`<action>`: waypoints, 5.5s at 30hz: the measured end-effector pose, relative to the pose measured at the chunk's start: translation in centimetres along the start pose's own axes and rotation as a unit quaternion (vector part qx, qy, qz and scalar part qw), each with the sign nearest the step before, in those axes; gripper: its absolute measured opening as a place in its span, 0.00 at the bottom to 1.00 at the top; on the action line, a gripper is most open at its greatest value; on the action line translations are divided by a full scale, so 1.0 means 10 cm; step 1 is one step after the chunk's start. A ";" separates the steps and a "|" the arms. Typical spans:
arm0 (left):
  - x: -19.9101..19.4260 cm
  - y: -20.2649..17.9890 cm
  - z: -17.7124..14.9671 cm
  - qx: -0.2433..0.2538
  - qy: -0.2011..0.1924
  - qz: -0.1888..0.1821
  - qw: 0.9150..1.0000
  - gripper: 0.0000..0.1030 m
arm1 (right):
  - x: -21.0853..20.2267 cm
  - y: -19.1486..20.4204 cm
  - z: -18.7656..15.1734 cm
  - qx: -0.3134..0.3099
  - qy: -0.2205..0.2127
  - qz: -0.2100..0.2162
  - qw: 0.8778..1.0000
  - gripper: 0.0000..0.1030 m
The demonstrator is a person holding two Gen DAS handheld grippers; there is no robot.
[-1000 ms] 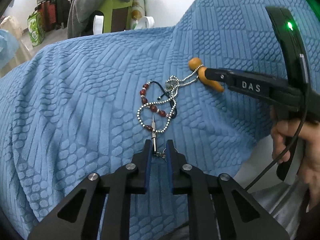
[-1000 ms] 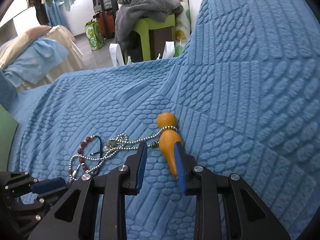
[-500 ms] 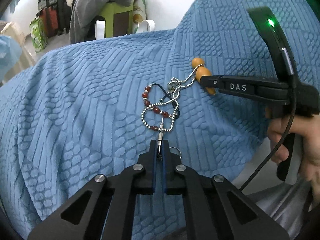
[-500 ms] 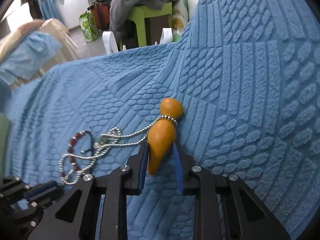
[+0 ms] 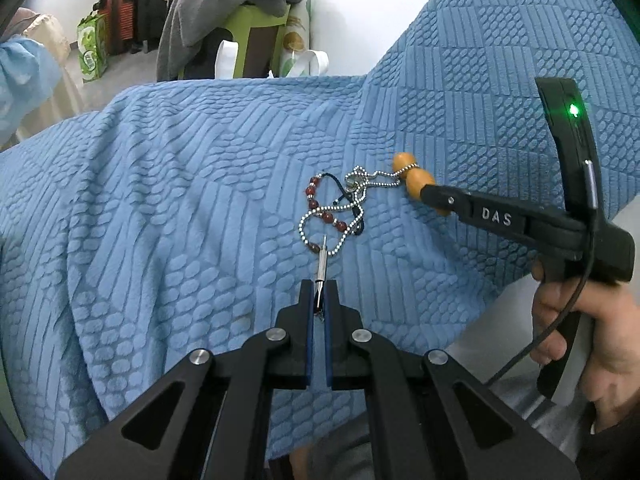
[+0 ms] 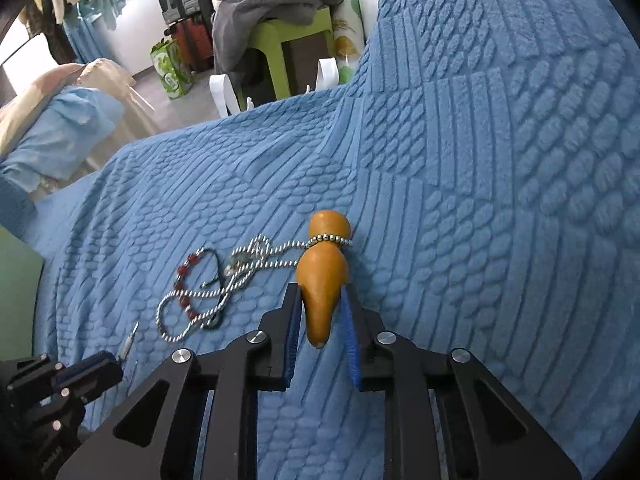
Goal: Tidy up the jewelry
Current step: 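Grasp the thin silver pin with the left tool while the right tool grasps the orange gourd charm, then lift the pin and gourd charm and carry both over the white box, then open both tools to drop the pin and gourd charm into the box, then move both open tools away from the box toward the red-beaded chain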
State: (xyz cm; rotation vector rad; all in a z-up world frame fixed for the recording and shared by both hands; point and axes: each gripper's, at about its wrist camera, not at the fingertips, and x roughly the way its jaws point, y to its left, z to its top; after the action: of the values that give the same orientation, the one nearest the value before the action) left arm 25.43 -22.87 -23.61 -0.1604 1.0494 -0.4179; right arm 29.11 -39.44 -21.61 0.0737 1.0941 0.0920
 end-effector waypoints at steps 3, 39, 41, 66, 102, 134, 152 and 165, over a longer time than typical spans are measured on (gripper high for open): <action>-0.04 0.02 -0.03 -0.006 0.002 -0.001 1.000 0.03 | -0.04 0.01 -0.12 0.012 0.010 0.005 1.000 0.17; -1.30 0.62 0.16 -0.058 -0.065 0.021 0.996 0.03 | -0.80 0.86 -0.41 0.028 -0.011 0.033 0.999 0.13; -1.38 0.65 0.20 -0.059 -0.072 0.022 0.995 0.03 | -0.85 0.93 -0.35 0.023 -0.018 0.034 0.999 0.13; -2.55 1.62 0.57 -0.091 -0.139 0.090 0.982 0.03 | -1.64 2.32 0.57 -0.053 -0.109 0.067 0.990 0.13; -2.42 3.03 -0.45 -0.163 -0.006 0.135 0.977 0.04 | -0.83 4.09 -0.50 -0.174 0.023 0.144 0.974 0.14; -3.10 2.51 -0.31 -0.170 -0.137 0.168 0.961 0.39 | -1.72 3.72 -0.27 -0.209 -0.126 0.195 0.950 0.27; -3.04 1.83 -0.07 -0.110 -0.178 0.174 0.962 0.39 | -1.92 2.87 -0.05 -0.163 -0.187 0.168 0.954 0.27; -2.41 1.37 0.08 -0.083 -0.157 0.119 0.977 0.39 | -1.52 1.82 -0.10 -0.116 -0.181 0.086 0.973 0.27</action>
State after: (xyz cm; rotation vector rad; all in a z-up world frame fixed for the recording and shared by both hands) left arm 19.32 -0.61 -8.24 -0.2391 0.7782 -0.0823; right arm 20.55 -23.07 -6.72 -0.0247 0.7056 0.3479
